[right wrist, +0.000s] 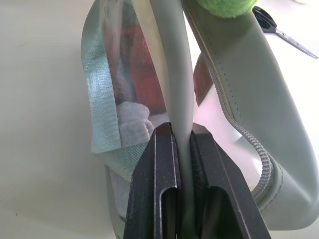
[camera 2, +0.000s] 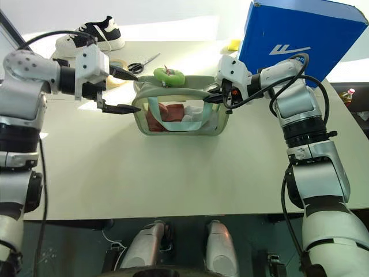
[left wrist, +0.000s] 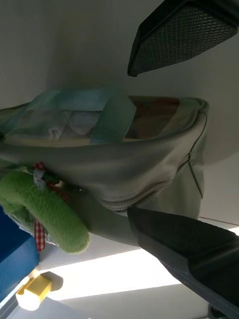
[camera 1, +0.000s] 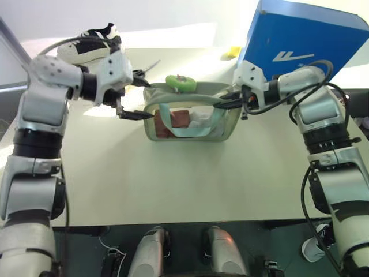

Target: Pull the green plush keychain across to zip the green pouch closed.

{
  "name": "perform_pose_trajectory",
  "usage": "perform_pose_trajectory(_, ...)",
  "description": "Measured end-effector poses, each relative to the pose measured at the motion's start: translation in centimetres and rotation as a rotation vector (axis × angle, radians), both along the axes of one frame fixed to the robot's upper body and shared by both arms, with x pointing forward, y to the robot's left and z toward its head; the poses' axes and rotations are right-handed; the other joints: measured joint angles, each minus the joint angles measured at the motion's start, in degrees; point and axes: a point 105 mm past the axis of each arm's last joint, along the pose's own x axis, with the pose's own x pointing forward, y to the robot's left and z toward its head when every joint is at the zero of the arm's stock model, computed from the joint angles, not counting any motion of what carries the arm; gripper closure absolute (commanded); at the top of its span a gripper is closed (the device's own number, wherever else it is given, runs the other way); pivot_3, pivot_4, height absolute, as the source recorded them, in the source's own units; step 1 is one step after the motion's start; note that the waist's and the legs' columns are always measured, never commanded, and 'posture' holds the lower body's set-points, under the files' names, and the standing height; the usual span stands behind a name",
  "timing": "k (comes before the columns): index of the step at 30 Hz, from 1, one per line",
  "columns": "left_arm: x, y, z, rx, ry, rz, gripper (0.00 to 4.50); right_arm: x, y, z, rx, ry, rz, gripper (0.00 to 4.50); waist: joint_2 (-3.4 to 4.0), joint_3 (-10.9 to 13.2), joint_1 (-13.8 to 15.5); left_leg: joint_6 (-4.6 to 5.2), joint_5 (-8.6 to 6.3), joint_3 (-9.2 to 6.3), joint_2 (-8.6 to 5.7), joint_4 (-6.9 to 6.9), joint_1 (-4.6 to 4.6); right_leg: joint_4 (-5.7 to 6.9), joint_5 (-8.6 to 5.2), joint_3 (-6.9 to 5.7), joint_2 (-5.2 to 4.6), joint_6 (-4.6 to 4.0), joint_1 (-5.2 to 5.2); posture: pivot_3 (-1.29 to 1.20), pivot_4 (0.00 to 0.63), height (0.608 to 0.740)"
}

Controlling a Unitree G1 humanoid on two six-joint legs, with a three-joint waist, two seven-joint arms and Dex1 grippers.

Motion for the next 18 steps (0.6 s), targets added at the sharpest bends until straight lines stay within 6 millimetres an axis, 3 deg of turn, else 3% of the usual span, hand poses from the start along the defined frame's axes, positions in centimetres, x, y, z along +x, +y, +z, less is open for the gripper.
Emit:
perform_pose_trajectory(3,0.1,0.0,-1.8,0.007,0.014,0.024,0.92,0.0,0.0,0.0,0.000,0.001,-0.001,4.50,0.00,0.0,0.0,0.00,0.00,0.00,0.00,0.00,-0.01,-0.01,0.00,0.00,0.00,0.00,-0.01,0.00,0.150,0.740)
perform_pose_trajectory(10,1.2,0.2,-2.5,0.020,-0.043,0.068,4.48,0.0,0.1,-0.1,0.003,0.006,0.000,4.50,0.00,0.0,0.1,-0.01,0.01,0.01,0.00,0.00,0.00,0.00,0.00,0.00,-0.01,0.00,-0.01,0.00,0.150,0.740)
perform_pose_trajectory(17,2.6,0.4,-2.4,-0.008,-0.070,0.120,4.48,-0.4,0.4,0.0,0.005,0.019,0.002,4.50,0.00,0.0,0.1,0.00,0.00,0.01,0.00,0.00,-0.01,0.00,0.00,-0.01,-0.01,0.00,0.00,0.00,0.150,0.740)
perform_pose_trajectory(18,2.6,0.5,-2.4,-0.007,-0.070,0.121,4.50,-0.6,0.5,0.0,0.009,0.031,0.004,4.10,0.00,0.0,0.1,0.00,0.00,0.01,0.00,0.00,-0.01,0.00,0.00,-0.01,-0.01,0.00,0.00,0.00,0.150,0.740)
